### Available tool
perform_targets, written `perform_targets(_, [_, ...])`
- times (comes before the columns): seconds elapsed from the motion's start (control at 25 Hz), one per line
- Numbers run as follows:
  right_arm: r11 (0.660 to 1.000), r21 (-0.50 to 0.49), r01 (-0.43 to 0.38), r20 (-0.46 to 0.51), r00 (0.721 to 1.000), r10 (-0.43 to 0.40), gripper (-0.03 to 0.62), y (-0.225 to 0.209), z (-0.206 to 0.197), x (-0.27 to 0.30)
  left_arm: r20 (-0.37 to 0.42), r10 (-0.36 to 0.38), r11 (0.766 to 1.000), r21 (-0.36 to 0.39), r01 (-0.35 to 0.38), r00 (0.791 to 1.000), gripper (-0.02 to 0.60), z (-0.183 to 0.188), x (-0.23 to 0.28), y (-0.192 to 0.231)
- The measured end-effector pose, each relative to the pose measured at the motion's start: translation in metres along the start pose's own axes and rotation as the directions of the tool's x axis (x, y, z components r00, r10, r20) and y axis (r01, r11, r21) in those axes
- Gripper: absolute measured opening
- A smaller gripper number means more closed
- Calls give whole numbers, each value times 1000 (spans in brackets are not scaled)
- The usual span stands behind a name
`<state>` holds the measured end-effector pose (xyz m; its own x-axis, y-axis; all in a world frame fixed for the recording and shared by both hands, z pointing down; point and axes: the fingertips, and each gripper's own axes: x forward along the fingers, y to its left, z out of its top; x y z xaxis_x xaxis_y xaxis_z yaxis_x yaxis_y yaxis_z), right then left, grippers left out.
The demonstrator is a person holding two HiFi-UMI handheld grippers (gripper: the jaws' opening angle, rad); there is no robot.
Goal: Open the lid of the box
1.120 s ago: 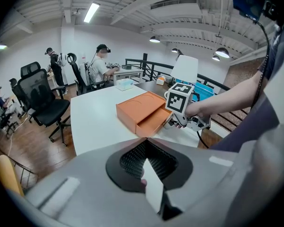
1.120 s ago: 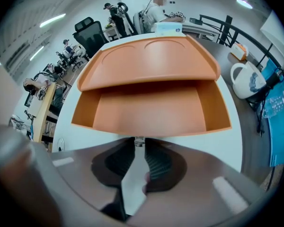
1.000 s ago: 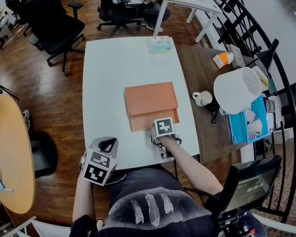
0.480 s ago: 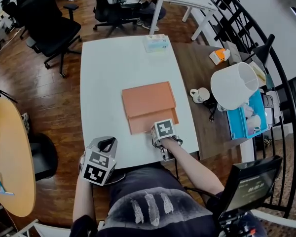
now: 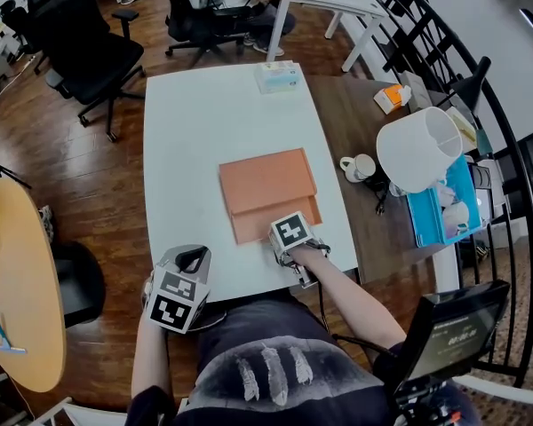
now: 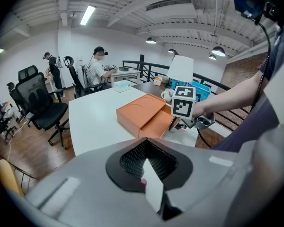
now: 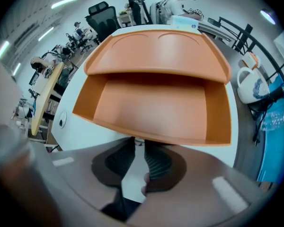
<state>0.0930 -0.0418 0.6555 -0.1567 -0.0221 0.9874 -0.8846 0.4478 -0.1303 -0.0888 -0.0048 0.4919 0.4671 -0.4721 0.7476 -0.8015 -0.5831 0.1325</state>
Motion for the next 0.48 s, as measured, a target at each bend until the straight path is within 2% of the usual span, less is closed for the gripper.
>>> perform_targets(0.16, [1000, -15, 10, -23, 1000, -10, 66, -1, -3, -1, 2, 3, 1000, 6, -3, 1000, 14, 0, -1, 0])
perform_targets(0.36, [1000, 4, -14, -43, 999, 14, 66, -4, -7, -1, -8, -39, 999, -14, 39, 999, 14, 7, 22, 1])
perform_targets(0.48, [1000, -4, 3, -47, 999, -3, 66, -3, -9, 0, -26, 4, 1000, 28, -3, 1000, 14, 19, 37, 11])
